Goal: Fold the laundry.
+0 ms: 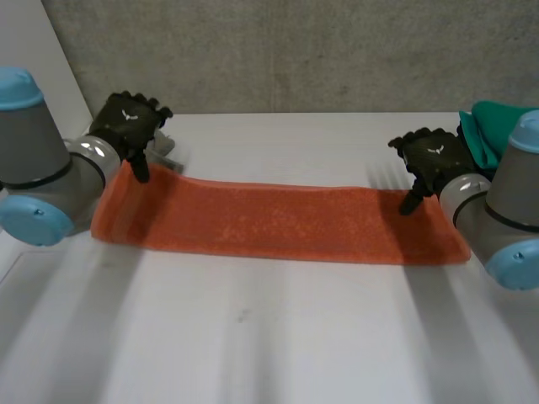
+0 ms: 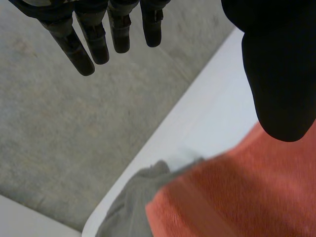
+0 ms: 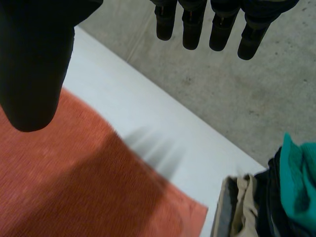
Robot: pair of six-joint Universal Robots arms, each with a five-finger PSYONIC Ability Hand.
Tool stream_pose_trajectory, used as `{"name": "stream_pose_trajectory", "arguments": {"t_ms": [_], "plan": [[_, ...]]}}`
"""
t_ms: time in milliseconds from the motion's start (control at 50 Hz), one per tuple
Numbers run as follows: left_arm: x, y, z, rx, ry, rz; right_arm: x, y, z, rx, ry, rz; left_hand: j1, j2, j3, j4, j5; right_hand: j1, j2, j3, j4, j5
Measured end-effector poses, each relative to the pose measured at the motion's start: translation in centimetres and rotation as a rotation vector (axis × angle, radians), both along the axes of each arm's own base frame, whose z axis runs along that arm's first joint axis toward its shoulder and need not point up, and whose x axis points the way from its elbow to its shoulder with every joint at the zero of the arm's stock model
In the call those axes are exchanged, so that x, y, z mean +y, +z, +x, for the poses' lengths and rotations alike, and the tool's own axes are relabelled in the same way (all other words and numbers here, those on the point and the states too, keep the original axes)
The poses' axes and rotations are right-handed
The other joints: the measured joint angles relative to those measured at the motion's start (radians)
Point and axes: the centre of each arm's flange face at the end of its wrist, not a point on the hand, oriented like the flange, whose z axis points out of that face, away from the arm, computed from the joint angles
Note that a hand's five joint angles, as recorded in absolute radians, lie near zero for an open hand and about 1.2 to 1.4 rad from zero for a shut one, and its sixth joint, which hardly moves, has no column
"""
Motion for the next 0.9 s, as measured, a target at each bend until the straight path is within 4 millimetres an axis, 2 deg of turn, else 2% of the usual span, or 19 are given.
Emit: {"name": "stream_pose_trajectory", "arguments": {"t_ms": [140,340,540,620,780,900], "plan": [[1.5,2.0,-0.4,0.115,-0.059,0.045,-3.3,-0.5,0.9,-0.054,0.016,0.024,0.0,0.0,0.0,0.0,0.0,0.0,0.0,0.0,0.0,0.0],[2.7,2.5,-0.7,0.181,-0.109,0.115,-8.4,-4.8,1.8,-0.021,-0.025,0.086,0.0,0.0,0.0,0.0,0.0,0.0,0.0,0.0,0.0,0.0],[2.4,2.2,-0.5,0.176,-0.1,0.114,-10.6,-8.5,1.6,0.077,-0.091,0.024,0.0,0.0,0.0,0.0,0.0,0.0,0.0,0.0,0.0,0.0],[2.3,2.1,-0.4,0.175,-0.097,0.115,-11.4,-8.8,1.4,0.104,-0.127,-0.03,0.0,0.0,0.0,0.0,0.0,0.0,0.0,0.0,0.0,0.0],[2.2,2.0,-0.3,0.175,-0.094,0.115,-13.4,-7.3,1.9,0.095,-0.199,-0.264,0.0,0.0,0.0,0.0,0.0,0.0,0.0,0.0,0.0,-0.001],[2.2,2.1,-0.1,0.176,-0.089,0.113,-13.9,-7.1,2.1,0.122,-0.205,-0.342,0.0,0.0,0.0,0.0,0.0,0.0,0.0,0.0,0.0,-0.001]]}}
